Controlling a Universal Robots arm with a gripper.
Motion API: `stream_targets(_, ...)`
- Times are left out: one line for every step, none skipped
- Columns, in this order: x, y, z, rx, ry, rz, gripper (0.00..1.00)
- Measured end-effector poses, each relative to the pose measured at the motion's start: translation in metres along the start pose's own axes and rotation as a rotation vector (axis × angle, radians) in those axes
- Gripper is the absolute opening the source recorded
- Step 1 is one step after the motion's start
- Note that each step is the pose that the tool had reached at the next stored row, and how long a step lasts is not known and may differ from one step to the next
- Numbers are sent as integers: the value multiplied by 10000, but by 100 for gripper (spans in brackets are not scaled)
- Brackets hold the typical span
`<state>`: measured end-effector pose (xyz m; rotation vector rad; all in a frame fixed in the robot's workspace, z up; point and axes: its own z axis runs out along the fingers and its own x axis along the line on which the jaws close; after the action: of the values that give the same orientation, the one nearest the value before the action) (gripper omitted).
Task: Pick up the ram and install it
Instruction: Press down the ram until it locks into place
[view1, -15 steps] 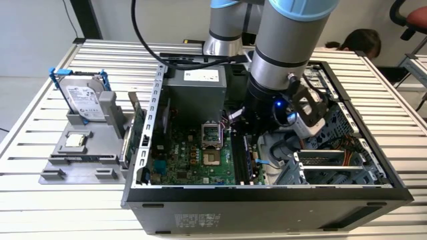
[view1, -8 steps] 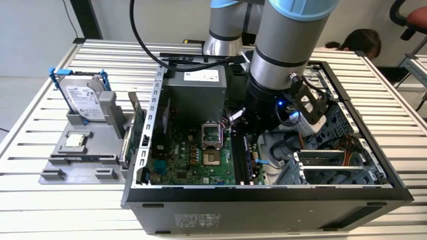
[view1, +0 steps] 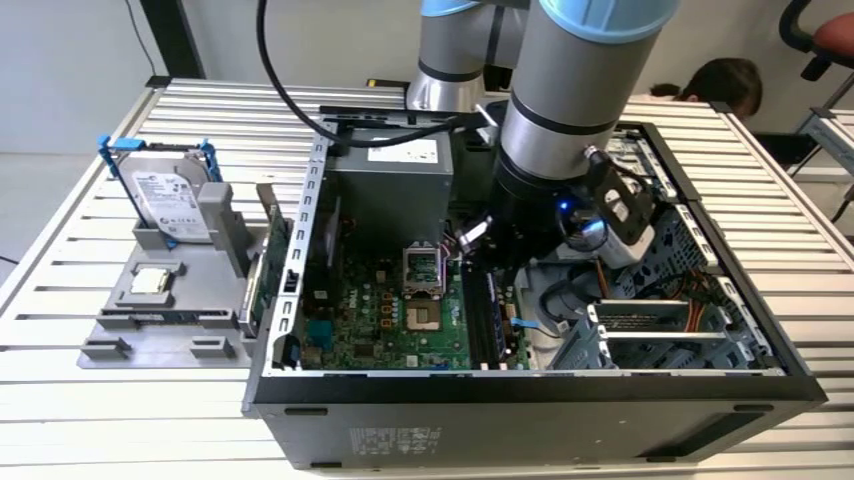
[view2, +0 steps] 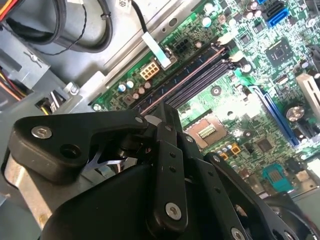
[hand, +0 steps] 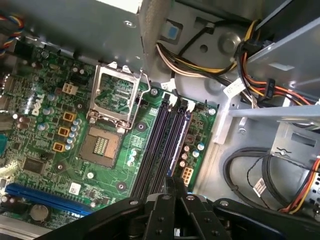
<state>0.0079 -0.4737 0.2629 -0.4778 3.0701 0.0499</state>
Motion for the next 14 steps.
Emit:
stream_targets(0, 0, 0, -11, 0, -89, 0)
stream_targets(-1, 0, 0, -23, 0, -182, 0)
stream_targets(-1, 0, 0, -34, 0, -273, 0)
stream_targets(-2, 0, 1, -46, 0, -380, 0)
stream_targets(-2, 0, 0, -57, 0, -475, 0)
stream_targets(-2, -1, 0, -70, 0, -564, 0)
stream_targets(-3, -1, 0, -87, -3, -647, 0)
stream_targets(-4, -1, 0, -102, -4, -732, 0)
stream_targets(-5, -1, 1, -116, -6, -819, 0)
stream_targets(-5, -1, 1, -126, -5, -907, 0)
stream_targets(-6, -1, 1, -134, -4, -1004, 0)
stream_targets(-6, -1, 1, -140, -1, -1106, 0)
stream_targets(-6, -1, 0, -145, 2, -1214, 0)
stream_targets(-6, -1, 0, -151, 5, -1325, 0)
